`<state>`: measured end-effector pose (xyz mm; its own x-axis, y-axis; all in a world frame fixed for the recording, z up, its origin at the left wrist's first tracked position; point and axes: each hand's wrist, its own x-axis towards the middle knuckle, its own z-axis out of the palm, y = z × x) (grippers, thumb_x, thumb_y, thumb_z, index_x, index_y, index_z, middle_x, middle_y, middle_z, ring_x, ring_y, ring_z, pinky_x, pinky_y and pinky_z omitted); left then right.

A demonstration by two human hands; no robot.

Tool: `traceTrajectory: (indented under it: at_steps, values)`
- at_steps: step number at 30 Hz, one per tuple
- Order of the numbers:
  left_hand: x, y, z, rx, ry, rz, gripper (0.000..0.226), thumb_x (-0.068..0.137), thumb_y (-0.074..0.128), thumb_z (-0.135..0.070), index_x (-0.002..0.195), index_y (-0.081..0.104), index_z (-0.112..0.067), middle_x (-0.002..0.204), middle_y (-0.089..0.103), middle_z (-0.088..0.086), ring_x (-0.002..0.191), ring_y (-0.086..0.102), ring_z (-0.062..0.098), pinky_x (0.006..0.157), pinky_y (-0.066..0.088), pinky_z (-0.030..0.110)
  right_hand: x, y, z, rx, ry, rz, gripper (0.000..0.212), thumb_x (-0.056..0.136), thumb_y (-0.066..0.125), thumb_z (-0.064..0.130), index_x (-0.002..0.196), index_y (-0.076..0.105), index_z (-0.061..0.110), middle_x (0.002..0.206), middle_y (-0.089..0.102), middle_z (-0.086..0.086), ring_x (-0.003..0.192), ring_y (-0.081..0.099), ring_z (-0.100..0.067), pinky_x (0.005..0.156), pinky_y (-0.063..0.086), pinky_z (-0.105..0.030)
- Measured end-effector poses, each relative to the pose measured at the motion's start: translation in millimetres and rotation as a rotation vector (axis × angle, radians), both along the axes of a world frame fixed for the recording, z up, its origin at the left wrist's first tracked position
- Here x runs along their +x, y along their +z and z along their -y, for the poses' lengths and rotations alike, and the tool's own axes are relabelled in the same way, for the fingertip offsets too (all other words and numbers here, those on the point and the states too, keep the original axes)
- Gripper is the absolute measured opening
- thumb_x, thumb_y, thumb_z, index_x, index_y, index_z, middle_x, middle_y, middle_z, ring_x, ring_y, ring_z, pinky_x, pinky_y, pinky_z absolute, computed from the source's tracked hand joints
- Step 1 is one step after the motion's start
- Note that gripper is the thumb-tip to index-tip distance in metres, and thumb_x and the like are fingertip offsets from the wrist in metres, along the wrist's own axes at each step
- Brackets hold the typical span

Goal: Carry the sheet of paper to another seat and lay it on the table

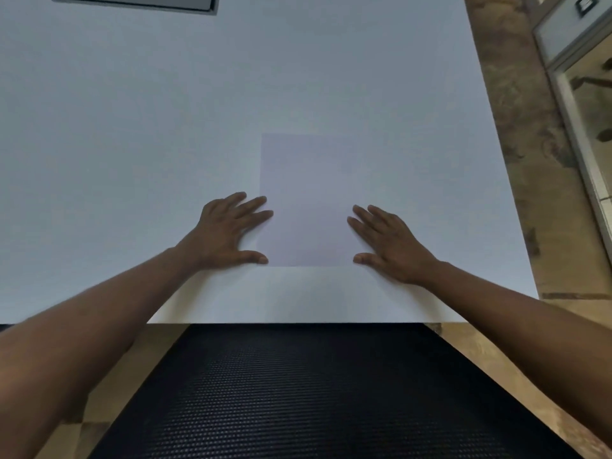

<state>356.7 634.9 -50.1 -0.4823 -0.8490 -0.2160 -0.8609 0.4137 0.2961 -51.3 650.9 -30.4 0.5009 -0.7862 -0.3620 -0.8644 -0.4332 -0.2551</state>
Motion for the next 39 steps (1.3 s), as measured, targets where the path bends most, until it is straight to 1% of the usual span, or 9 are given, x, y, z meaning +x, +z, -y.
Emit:
traceTrajectory:
  at_steps: [7, 10, 14, 18, 23, 28, 34, 37, 39]
  values:
    - [2.7, -6.6, 1.7, -0.01, -0.007, 0.013, 0.106, 0.076, 0.04, -0.102, 0.167, 0.03, -0.049, 0.178, 0.012, -0.022, 0.167, 0.012, 0.021, 0.129, 0.012, 0.049, -2.1, -6.0, -0.9, -0.02, 0.021, -0.005, 0.084, 0.102, 0.021, 0.074, 0.172, 0.009, 0.029, 0.179, -0.007, 0.009, 0.168, -0.003, -0.022, 0.134, 0.007, -0.044]
    - [4.7, -11.1, 2.9, -0.013, -0.012, 0.014, 0.104, 0.078, 0.037, -0.103, 0.167, 0.027, -0.051, 0.177, 0.007, -0.025, 0.168, 0.01, 0.021, 0.128, 0.01, 0.047, -1.9, -7.7, -1.8, -0.015, 0.018, 0.004, 0.082, 0.104, 0.021, 0.072, 0.172, 0.008, 0.029, 0.179, -0.008, 0.009, 0.168, -0.005, -0.022, 0.134, 0.007, -0.046]
    - [5.0, -14.0, 3.1, -0.02, -0.013, 0.019, 0.104, 0.079, 0.035, -0.103, 0.167, 0.026, -0.051, 0.177, 0.006, -0.025, 0.168, 0.011, 0.021, 0.128, 0.011, 0.048, -1.2, -6.0, -3.2, -0.007, 0.014, -0.006, 0.081, 0.104, 0.019, 0.071, 0.173, 0.007, 0.029, 0.181, -0.008, 0.008, 0.168, -0.008, -0.021, 0.135, 0.006, -0.047]
    - [4.0, -14.0, 3.1, -0.018, -0.004, 0.026, 0.104, 0.078, 0.035, -0.103, 0.167, 0.025, -0.051, 0.176, 0.005, -0.026, 0.167, 0.011, 0.021, 0.128, 0.01, 0.046, 0.1, -5.1, -4.5, -0.018, 0.006, -0.001, 0.08, 0.105, 0.019, 0.069, 0.173, 0.009, 0.027, 0.181, -0.005, 0.006, 0.168, -0.006, -0.023, 0.135, 0.007, -0.048]
    - [3.5, -12.1, 2.5, -0.021, -0.003, 0.022, 0.103, 0.078, 0.034, -0.103, 0.167, 0.025, -0.051, 0.176, 0.005, -0.027, 0.167, 0.01, 0.019, 0.127, 0.009, 0.044, 0.4, -6.7, -5.4, -0.02, 0.008, -0.009, 0.08, 0.106, 0.018, 0.068, 0.173, 0.006, 0.027, 0.181, -0.007, 0.006, 0.168, -0.006, -0.023, 0.135, 0.008, -0.05]
    - [1.7, -8.0, 1.6, -0.009, -0.003, 0.037, 0.103, 0.078, 0.033, -0.101, 0.167, 0.025, -0.05, 0.178, 0.006, -0.024, 0.167, 0.011, 0.021, 0.128, 0.011, 0.048, 2.0, -3.3, -5.5, -0.021, 0.021, -0.028, 0.081, 0.105, 0.016, 0.068, 0.173, 0.005, 0.025, 0.181, -0.007, 0.003, 0.168, -0.006, -0.026, 0.135, 0.01, -0.051]
    - [0.3, -2.6, 1.7, 0.009, -0.002, 0.042, 0.104, 0.078, 0.032, -0.1, 0.168, 0.025, -0.049, 0.178, 0.007, -0.023, 0.167, 0.011, 0.022, 0.128, 0.011, 0.048, 3.3, -0.8, -7.5, -0.018, 0.011, -0.012, 0.082, 0.105, 0.016, 0.067, 0.173, 0.008, 0.022, 0.182, -0.004, 0.001, 0.168, -0.005, -0.027, 0.135, 0.009, -0.052]
    - [0.2, -0.7, 0.7, 0.009, 0.002, 0.035, 0.104, 0.079, 0.033, -0.1, 0.169, 0.025, -0.048, 0.179, 0.009, -0.021, 0.167, 0.012, 0.022, 0.128, 0.011, 0.049, 3.6, 0.5, -6.9, -0.016, 0.017, -0.01, 0.083, 0.104, 0.016, 0.067, 0.173, 0.009, 0.022, 0.182, -0.003, 0.0, 0.168, -0.002, -0.028, 0.134, 0.011, -0.052]
    - [-0.2, -0.7, -0.1, 0.004, 0.002, 0.044, 0.106, 0.078, 0.031, -0.1, 0.169, 0.024, -0.046, 0.179, 0.009, -0.019, 0.167, 0.013, 0.023, 0.128, 0.013, 0.049, 4.1, 1.2, -7.6, -0.008, 0.01, 0.017, 0.083, 0.104, 0.018, 0.067, 0.173, 0.008, 0.022, 0.182, -0.003, 0.0, 0.168, -0.003, -0.027, 0.135, 0.01, -0.052]
